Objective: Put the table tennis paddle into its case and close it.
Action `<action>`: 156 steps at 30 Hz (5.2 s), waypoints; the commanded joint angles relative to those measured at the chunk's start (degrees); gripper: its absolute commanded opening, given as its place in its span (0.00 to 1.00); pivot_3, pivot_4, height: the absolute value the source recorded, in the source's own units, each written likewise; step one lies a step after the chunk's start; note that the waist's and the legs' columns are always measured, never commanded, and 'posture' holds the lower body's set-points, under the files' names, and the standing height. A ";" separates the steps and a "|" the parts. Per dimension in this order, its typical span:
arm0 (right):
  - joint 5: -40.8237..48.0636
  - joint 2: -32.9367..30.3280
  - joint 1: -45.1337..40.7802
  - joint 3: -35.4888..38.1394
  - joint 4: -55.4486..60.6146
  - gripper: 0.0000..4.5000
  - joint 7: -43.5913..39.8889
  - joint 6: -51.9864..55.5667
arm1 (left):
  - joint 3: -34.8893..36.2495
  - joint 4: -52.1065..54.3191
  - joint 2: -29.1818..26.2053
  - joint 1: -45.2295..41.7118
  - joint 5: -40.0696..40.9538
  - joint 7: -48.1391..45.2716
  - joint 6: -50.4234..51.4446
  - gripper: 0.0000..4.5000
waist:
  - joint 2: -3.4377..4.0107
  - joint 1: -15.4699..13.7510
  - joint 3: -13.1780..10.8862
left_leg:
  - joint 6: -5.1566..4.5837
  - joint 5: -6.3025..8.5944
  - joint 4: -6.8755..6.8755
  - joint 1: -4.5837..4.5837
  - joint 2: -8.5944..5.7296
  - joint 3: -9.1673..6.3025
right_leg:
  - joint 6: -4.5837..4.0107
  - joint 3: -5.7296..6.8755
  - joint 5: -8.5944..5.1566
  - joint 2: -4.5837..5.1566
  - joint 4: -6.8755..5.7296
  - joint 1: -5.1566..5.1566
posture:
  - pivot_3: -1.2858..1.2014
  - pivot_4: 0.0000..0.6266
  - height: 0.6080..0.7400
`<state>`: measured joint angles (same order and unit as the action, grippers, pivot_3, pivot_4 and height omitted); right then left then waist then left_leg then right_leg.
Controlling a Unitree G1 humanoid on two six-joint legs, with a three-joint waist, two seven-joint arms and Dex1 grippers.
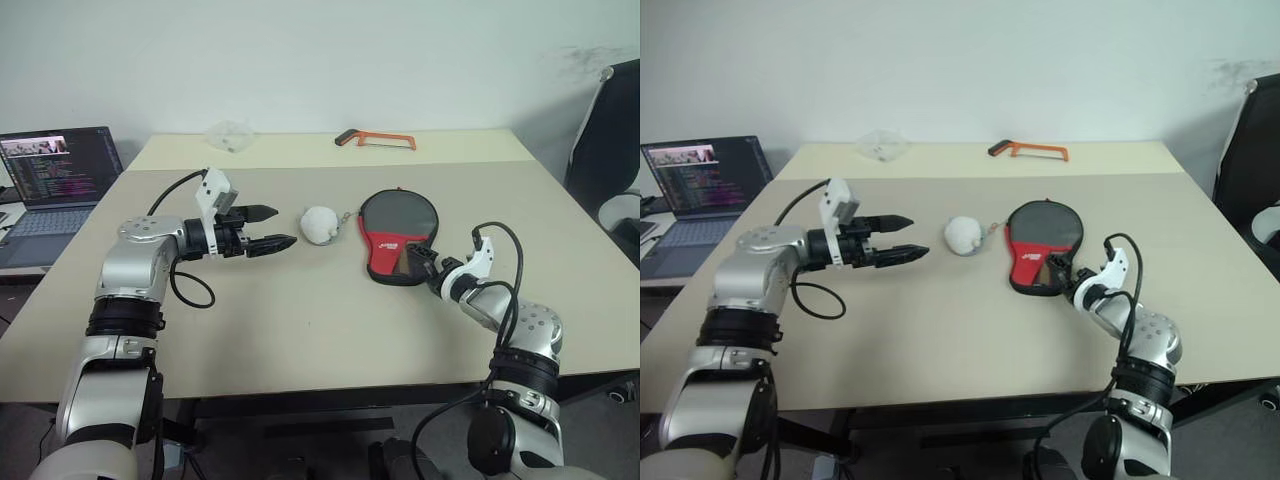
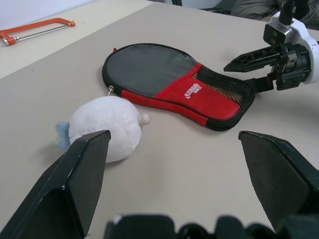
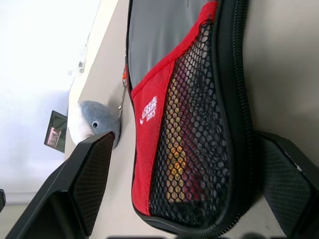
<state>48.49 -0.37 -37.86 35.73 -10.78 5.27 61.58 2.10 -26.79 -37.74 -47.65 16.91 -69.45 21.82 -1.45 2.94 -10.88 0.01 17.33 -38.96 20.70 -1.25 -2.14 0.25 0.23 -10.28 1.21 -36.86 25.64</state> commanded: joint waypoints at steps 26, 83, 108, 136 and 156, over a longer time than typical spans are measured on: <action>-2.59 0.05 -4.88 -5.15 -21.02 0.19 -6.73 -12.88 | -2.05 1.80 1.50 -1.34 -0.36 -0.77 -2.25 1.00 | -0.43 0.84 0.26 | -0.03 0.02 0.09 -0.85 0.08 0.84 | 0.41 -1.13 -0.14 -0.14 0.02 -0.42 | 0.52 0.24 1.00; 16.14 -7.76 27.80 -19.53 32.49 0.38 -4.88 27.07 | -4.81 -5.67 1.65 -5.84 -4.33 -4.29 -6.51 1.00 | -0.72 -0.13 0.45 | -0.24 0.23 0.19 -0.09 0.12 0.51 | 0.61 -0.74 -0.26 -0.14 0.87 -0.21 | 0.52 0.24 1.00; -14.11 -20.50 2.97 -47.70 25.33 0.99 -12.45 -13.49 | -5.33 -25.28 10.18 -15.45 -12.49 14.59 -10.79 1.00 | -0.68 -1.27 0.32 | -0.26 0.23 0.04 0.19 -0.09 0.66 | 0.96 -0.86 -0.13 -0.07 0.90 -0.02 | 0.52 0.24 1.00; -39.65 -8.57 11.42 -54.87 6.50 0.99 -20.86 -27.96 | -5.22 -47.01 27.06 -20.81 -21.29 38.67 -17.19 1.00 | -0.78 -1.23 0.56 | -0.37 0.29 -0.05 -0.12 -0.15 0.74 | 0.73 -0.79 0.28 0.03 0.84 -0.22 | 0.52 0.24 1.00; -45.70 -6.88 13.24 -53.32 2.31 1.00 -19.85 -30.64 | -7.91 -47.67 28.40 -23.23 -26.70 44.38 -20.49 0.07 | -0.82 -1.40 0.67 | -0.35 0.28 -0.06 -0.23 -0.19 0.72 | 0.72 -0.83 0.29 0.05 0.85 -0.34 | 0.52 0.24 1.00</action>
<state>4.51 -6.51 -26.90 -16.99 -6.33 -13.96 28.08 -4.74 -74.90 -9.66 -68.33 -7.92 -26.94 3.61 -2.27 1.54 -10.21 -0.34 17.61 -39.02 20.47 -1.44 -1.43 0.97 -0.61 -9.99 1.27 -36.00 25.29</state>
